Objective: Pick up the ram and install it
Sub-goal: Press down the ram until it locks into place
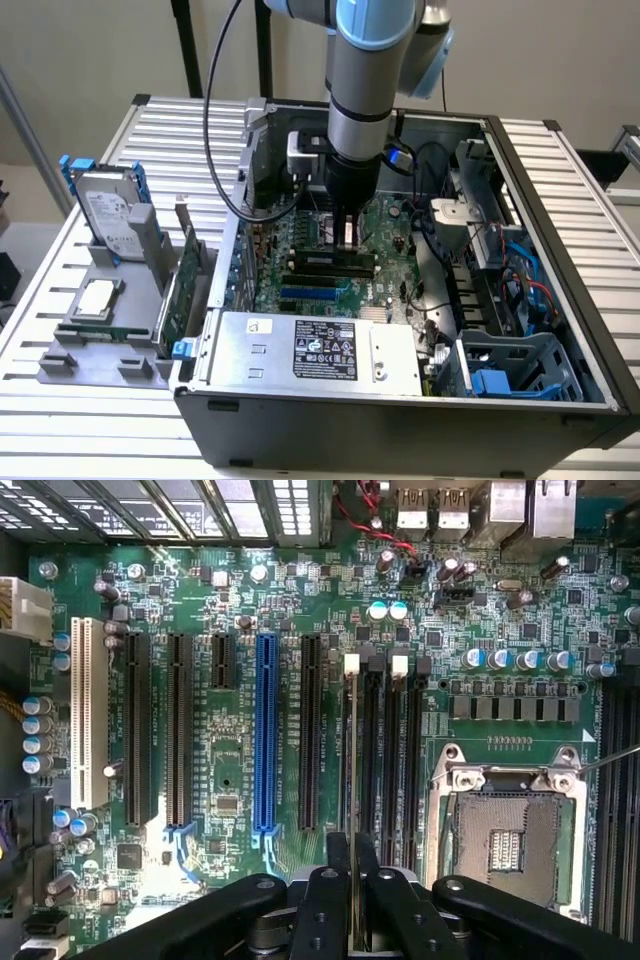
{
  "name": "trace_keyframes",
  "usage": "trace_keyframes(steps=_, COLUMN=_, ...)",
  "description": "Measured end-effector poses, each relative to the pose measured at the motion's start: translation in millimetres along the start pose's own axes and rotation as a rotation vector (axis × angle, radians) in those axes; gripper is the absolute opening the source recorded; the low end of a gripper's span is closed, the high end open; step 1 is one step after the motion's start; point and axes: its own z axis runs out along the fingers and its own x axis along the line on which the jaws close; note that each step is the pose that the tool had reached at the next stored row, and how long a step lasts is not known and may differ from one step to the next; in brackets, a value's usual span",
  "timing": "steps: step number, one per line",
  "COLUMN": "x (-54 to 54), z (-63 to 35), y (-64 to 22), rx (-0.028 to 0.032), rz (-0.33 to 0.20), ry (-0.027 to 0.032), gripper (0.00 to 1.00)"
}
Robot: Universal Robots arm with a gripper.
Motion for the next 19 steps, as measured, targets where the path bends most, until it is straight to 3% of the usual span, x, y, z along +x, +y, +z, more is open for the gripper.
trace_keyframes(steps=19, x=-1.5, z=1.0, y=-0.7, rx=0.0, rz=0.0, ry=0.0003, gripper=0.0)
